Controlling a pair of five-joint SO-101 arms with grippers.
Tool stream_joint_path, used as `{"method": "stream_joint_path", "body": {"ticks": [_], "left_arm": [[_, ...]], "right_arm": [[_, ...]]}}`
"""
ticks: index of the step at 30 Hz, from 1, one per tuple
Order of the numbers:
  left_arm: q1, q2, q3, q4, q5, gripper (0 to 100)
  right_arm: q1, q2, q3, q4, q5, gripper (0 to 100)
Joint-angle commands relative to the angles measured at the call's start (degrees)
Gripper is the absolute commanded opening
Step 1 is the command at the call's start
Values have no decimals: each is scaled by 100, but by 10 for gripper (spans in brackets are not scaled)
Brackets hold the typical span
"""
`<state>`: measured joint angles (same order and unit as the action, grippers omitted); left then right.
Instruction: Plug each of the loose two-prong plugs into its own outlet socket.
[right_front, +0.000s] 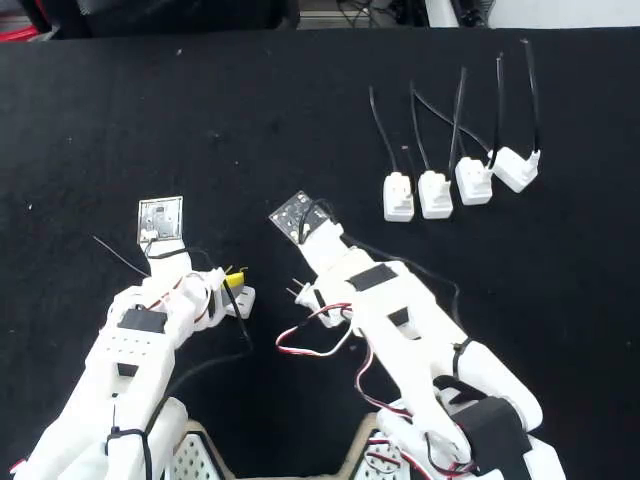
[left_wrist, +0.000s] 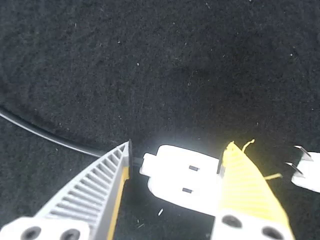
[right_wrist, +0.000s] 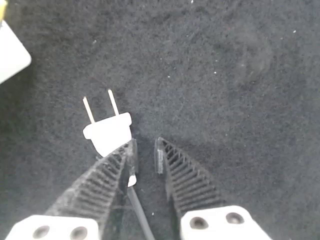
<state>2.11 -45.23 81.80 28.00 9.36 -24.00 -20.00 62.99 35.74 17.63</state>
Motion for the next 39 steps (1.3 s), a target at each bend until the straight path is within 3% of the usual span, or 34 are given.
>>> {"method": "stream_joint_path", "body": {"ticks": [1, 10, 18, 32, 39], "left_arm": [[48, -9, 189, 35, 0, 289], [48, -9, 189, 35, 0, 289], [48, -9, 189, 35, 9, 289], [48, -9, 189, 35, 9, 289], [444, -9, 189, 26, 0, 289]], "right_arm": [[-97, -127, 13, -114, 0, 67], [-88, -215, -57, 0, 9, 67], [-88, -787, -901, 1477, 0, 68], [-114, -1789, -971, 2286, -44, 68], [-1169, -2202, -831, 2681, -413, 69]]}}
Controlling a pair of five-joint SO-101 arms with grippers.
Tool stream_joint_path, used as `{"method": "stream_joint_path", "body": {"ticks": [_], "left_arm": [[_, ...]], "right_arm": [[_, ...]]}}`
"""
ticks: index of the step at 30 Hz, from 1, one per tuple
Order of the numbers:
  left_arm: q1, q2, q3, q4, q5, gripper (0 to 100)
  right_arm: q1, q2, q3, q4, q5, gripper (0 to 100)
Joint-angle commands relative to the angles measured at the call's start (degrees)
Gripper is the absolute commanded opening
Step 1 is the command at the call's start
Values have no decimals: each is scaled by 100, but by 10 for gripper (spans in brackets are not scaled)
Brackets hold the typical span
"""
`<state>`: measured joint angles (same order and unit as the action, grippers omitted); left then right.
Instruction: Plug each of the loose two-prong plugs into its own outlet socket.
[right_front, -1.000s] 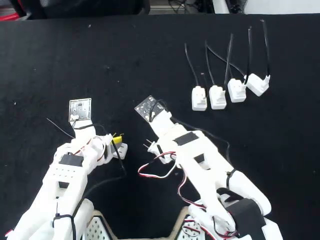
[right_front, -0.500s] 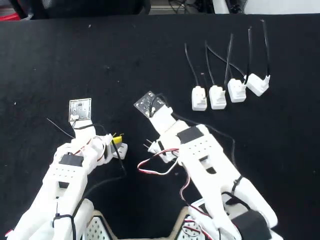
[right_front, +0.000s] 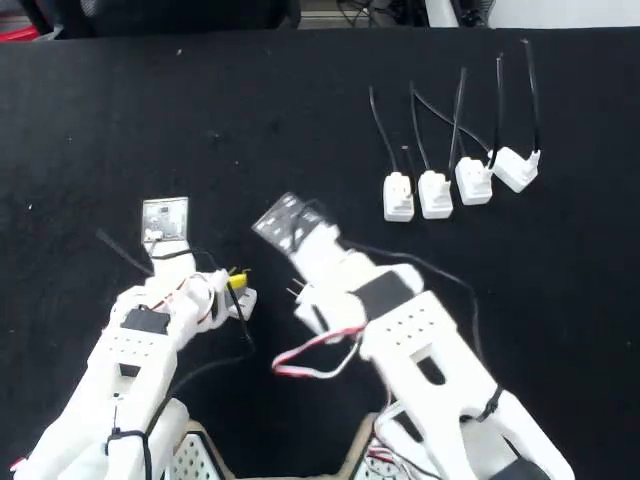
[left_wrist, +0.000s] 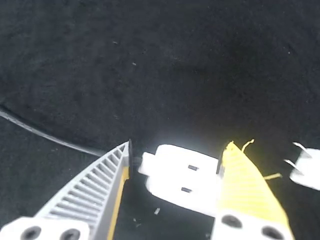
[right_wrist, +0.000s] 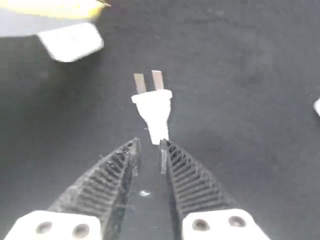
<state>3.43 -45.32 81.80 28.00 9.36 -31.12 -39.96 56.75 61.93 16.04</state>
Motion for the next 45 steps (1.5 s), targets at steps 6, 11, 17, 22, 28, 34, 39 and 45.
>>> {"method": "stream_joint_path", "body": {"ticks": [6, 11, 17, 22, 28, 34, 39, 45], "left_arm": [[303, 0, 189, 26, 18, 289], [338, 0, 189, 26, 18, 291], [286, 0, 101, 26, -9, 293], [57, 0, -374, 62, -9, 290], [-602, 0, -1358, 53, -18, 292], [-884, 9, -1745, 35, 35, 292], [-927, 0, -1455, 44, -9, 289], [-884, 35, -1235, 70, -281, 289]], "right_arm": [[-782, -207, 338, -343, -325, 168], [-791, -215, 532, -501, -316, 211], [-782, -207, 1138, -1292, -378, 211], [-756, -215, 1464, -1600, -316, 211], [-18, -207, 1358, -1837, 475, 211], [185, -207, 1516, -2084, 220, 211], [193, -207, 1587, -2040, 193, 142], [193, -207, 1490, -2048, 193, 87]]}}
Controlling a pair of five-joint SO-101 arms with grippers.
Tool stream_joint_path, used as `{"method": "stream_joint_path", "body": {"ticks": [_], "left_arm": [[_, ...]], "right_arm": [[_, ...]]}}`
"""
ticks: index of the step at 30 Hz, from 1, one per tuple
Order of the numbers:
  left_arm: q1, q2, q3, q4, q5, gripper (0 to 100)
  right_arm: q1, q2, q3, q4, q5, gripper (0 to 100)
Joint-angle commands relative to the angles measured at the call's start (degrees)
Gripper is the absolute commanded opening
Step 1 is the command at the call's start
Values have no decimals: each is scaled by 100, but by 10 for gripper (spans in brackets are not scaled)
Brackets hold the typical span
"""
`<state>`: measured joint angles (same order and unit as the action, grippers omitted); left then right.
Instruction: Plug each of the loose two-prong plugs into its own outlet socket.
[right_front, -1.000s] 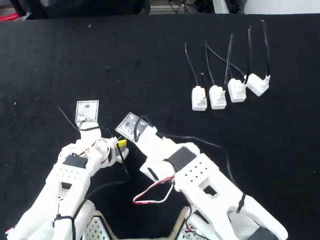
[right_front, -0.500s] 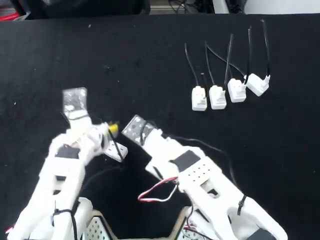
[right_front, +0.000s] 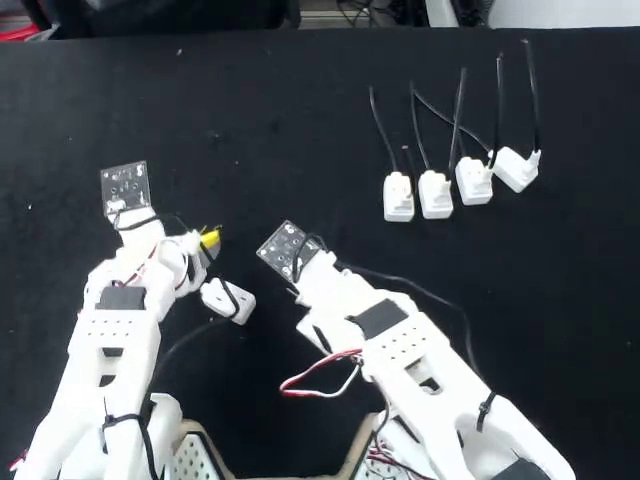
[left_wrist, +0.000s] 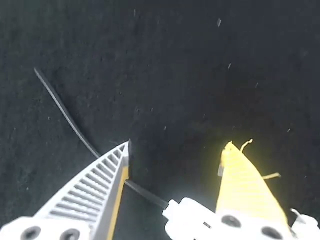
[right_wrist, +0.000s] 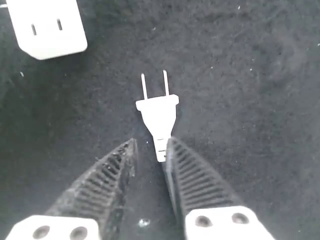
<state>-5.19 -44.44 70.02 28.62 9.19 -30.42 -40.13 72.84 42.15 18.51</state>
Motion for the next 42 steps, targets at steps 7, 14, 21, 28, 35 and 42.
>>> {"method": "stream_joint_path", "body": {"ticks": [7, 14, 21, 28, 35, 42], "left_arm": [[-40, -26, -400, 791, -422, 290], [-22, -18, -400, 835, -431, 289], [-22, -18, -391, 862, -431, 289], [-22, -18, -391, 862, -431, 289], [-13, -79, -303, 826, -431, 289], [-13, -79, -295, 826, -431, 289]], "right_arm": [[123, -163, -215, -114, -53, 127], [185, 1130, -963, -316, -53, 127], [-35, 2211, -1288, -589, -53, 40], [325, 1209, -1367, 325, -316, 10], [1354, 242, -927, -62, 527, 11], [1301, 1640, -646, -1046, 818, 69]]}}
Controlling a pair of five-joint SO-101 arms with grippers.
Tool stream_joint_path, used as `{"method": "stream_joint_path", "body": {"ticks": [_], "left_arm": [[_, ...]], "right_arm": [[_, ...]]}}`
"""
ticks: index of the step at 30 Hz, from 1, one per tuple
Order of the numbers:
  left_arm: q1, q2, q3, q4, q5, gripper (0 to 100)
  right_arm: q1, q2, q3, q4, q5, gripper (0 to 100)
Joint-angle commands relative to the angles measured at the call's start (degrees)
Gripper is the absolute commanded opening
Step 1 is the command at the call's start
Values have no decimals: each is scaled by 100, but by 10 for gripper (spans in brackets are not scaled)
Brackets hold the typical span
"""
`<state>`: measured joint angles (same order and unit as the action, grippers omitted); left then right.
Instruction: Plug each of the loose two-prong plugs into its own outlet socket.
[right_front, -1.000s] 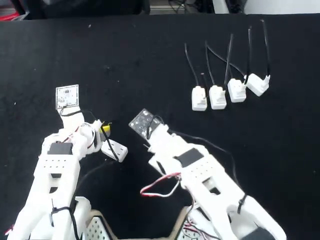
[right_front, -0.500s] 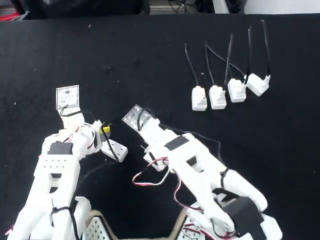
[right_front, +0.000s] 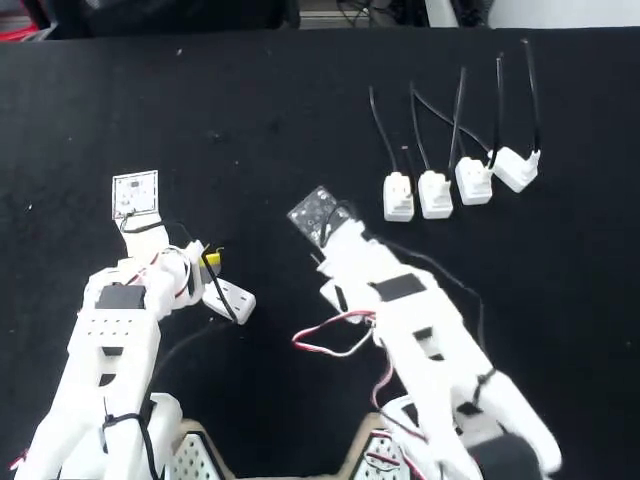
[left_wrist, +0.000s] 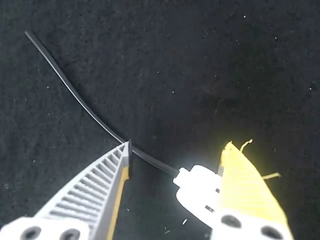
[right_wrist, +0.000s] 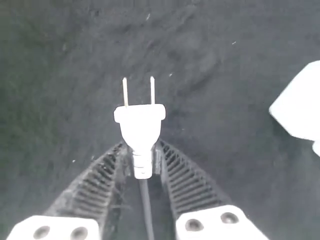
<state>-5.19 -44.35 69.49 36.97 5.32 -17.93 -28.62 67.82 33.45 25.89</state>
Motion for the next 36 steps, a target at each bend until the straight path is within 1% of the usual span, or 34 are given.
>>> {"method": "stream_joint_path", "body": {"ticks": [1, 3, 4, 7, 9, 11, 13, 16, 18, 20, 24, 27, 32, 35, 36], "left_arm": [[-13, -88, -242, -9, -44, 289], [-13, -88, -242, -9, -44, 289], [-13, -88, -242, -9, -44, 289], [-13, -88, -242, -9, -44, 289], [-13, -88, -242, -9, -44, 289], [-13, -88, -242, -9, -44, 289], [-13, -88, -242, -9, -44, 289], [-22, -88, -242, -9, -44, 289], [-22, -88, -242, -9, -44, 289], [-22, -88, -242, -9, -44, 289], [-13, -88, -242, -9, -44, 289], [-22, -88, -242, -9, -44, 289], [-13, -88, -242, -9, -44, 289], [-13, -88, -251, -9, -44, 289], [-13, -88, -251, -9, -44, 289]], "right_arm": [[44, 673, -295, 0, 35, 100], [44, 822, -681, 484, -193, 145], [44, 822, -875, 774, -378, 149], [44, 646, -1314, 1503, -818, 137], [70, 382, -1455, 1741, -879, 130], [123, 154, -1420, 1503, -888, 130], [141, 136, -1200, 985, -862, 130], [141, 426, -831, 123, -730, 130], [149, 752, -831, -88, -712, 130], [79, 1051, -919, -97, -738, 130], [-325, 1385, -1051, 79, -747, 130], [-589, 1218, -1051, 360, -747, 130], [-809, 884, -954, 712, -756, 130], [-818, 734, -884, 774, -756, 125], [-818, 664, -884, 774, -756, 107]]}}
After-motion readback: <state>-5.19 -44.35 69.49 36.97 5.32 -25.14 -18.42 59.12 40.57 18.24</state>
